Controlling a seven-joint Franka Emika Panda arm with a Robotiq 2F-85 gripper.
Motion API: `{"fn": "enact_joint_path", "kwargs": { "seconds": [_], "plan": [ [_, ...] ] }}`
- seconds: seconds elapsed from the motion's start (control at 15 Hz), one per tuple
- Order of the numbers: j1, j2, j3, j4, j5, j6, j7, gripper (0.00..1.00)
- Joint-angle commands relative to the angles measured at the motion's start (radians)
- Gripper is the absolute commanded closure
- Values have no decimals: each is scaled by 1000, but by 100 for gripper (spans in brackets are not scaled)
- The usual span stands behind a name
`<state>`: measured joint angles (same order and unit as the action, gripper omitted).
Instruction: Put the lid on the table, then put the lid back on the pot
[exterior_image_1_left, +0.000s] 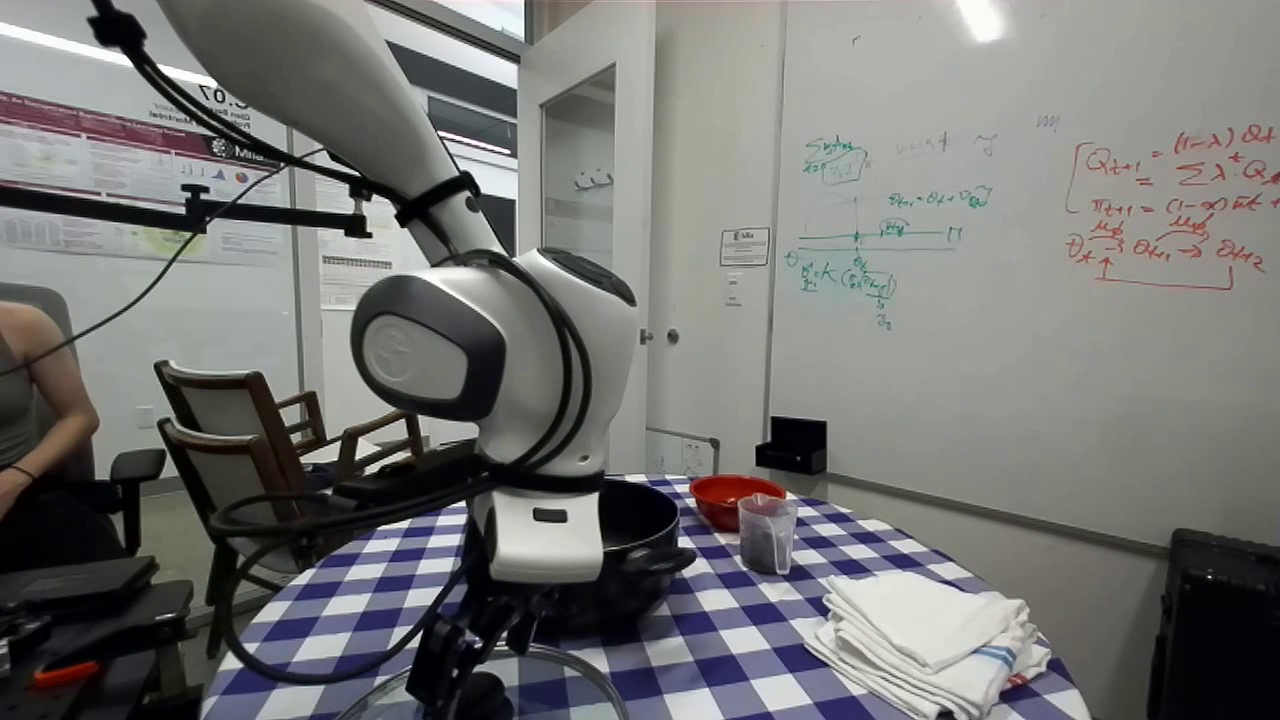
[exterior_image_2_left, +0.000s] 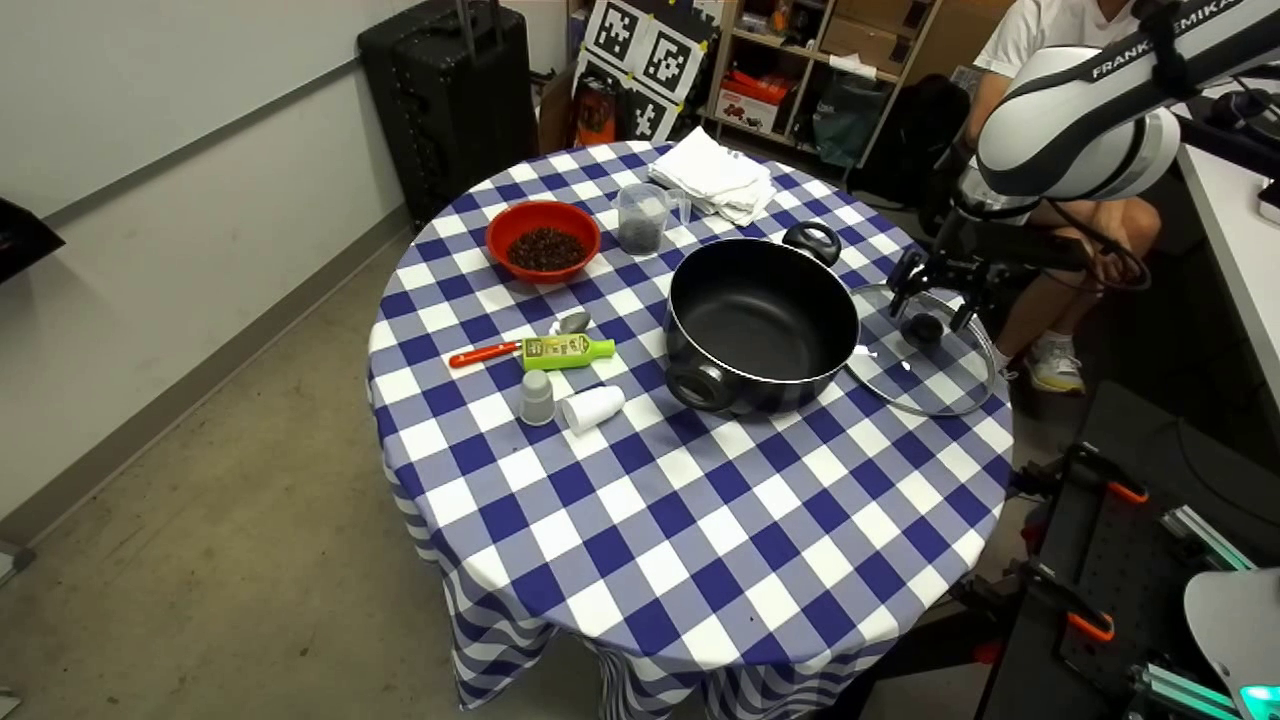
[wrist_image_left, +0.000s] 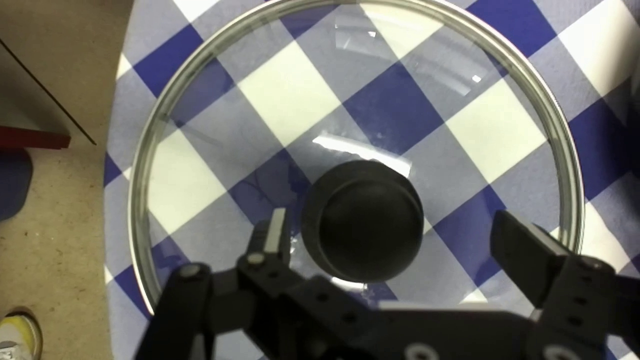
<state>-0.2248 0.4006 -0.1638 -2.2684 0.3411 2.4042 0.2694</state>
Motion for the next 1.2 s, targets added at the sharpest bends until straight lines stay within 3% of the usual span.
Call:
{"fn": "enact_joint_path", "kwargs": {
  "seconds": [0.0,0.47,0.53,0.73,1.0,1.13],
  "plan": [
    [-7,12,4,19,15,-41,-26,0],
    [-3,20,-7,23,6,-59,-12,0],
    [-4,21,-6,24,6,-60,-13,25],
    [-4,25,-6,26,7,-59,-13,40],
    [-5,25,-8,26,7,-66,-13,72],
    [-4,24,-8,27,6,-71,-14,76]
  ]
}}
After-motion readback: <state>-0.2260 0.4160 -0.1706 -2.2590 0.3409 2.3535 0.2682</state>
